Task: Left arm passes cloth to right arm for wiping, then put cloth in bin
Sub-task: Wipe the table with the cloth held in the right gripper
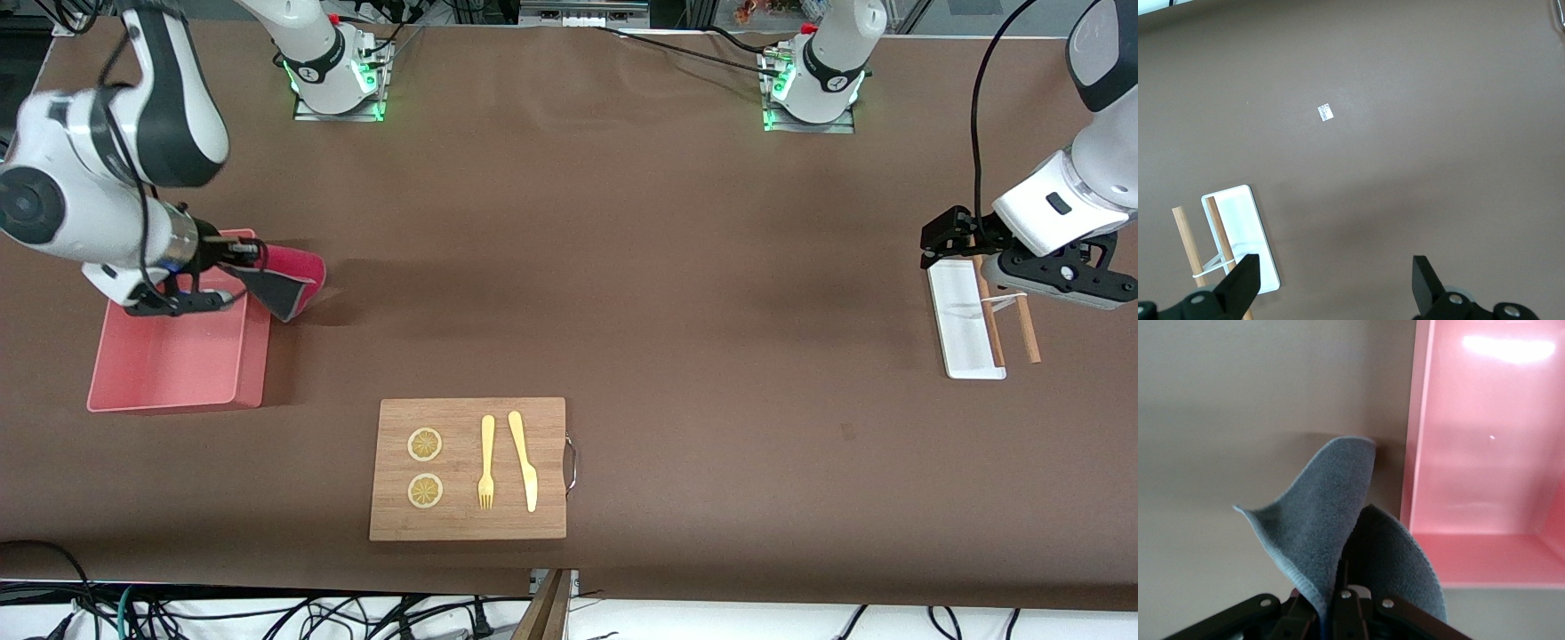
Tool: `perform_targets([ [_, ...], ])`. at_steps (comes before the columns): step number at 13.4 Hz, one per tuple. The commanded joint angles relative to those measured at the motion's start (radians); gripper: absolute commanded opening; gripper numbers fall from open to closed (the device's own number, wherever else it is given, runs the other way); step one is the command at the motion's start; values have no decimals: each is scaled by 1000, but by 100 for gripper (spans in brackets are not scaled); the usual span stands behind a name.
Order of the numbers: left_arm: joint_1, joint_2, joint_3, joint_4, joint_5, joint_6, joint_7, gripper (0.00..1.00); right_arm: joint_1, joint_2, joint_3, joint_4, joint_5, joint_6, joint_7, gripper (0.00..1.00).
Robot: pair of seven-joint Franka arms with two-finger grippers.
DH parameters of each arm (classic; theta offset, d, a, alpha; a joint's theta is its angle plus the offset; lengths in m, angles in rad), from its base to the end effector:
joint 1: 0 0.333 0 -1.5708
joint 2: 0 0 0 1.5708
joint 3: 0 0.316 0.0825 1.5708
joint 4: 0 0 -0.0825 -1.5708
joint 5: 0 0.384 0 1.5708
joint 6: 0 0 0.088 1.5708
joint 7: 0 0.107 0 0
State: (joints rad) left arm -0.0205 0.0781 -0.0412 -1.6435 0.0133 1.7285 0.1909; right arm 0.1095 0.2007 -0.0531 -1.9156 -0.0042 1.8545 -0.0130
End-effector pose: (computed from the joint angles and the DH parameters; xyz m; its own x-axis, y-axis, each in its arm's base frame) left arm 0.5867 -0.0342 0.5591 0.9678 -0.2518 0.0049 -0.2517 -0.9677 -0.0111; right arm 0.5713 0.0329 0.3715 0.9636 0.0669 -0.2587 0.0721 -0.9973 0.0108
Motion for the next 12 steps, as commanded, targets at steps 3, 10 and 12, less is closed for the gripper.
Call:
perform_targets([
  [3,1,-24,3,-18,-21,-67,-44,100,-4,178,12,7,1,202,24,0],
  [10,13,-29,6,-12,-21,-109,-42,100,143,238,78,17,144,285,312,0],
  [12,13,-29,3,-9,-21,-110,-44,100,191,273,101,58,145,291,436,0],
])
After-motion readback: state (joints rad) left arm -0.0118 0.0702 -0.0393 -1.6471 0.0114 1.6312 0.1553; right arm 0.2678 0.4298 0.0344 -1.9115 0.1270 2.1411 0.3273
